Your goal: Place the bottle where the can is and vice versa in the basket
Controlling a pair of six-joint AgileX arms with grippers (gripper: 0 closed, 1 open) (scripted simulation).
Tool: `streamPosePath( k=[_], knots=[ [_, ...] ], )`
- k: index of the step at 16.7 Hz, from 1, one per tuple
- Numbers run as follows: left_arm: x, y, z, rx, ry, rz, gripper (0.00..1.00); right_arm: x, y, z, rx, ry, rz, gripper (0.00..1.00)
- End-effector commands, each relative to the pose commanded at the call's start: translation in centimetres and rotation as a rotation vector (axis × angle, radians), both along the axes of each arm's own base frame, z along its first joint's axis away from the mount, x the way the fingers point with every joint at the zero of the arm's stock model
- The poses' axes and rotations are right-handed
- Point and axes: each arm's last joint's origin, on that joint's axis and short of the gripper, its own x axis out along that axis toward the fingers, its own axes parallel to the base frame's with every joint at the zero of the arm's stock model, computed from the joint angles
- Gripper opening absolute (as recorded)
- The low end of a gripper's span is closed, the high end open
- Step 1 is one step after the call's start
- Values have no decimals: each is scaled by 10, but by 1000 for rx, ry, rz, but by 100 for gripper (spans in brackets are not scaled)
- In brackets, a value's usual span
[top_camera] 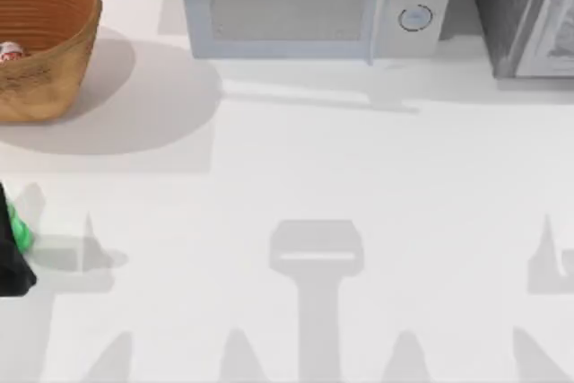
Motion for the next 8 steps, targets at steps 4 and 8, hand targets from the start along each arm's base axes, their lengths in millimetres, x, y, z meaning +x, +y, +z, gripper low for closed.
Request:
streamPosePath(
  k=[4,8],
  knots=[
    [0,0,2,1,34,-5,100,0,0,0,0,0,0,100],
    [6,-2,19,9,232,-35,100,0,0,0,0,0,0,100]
  ],
)
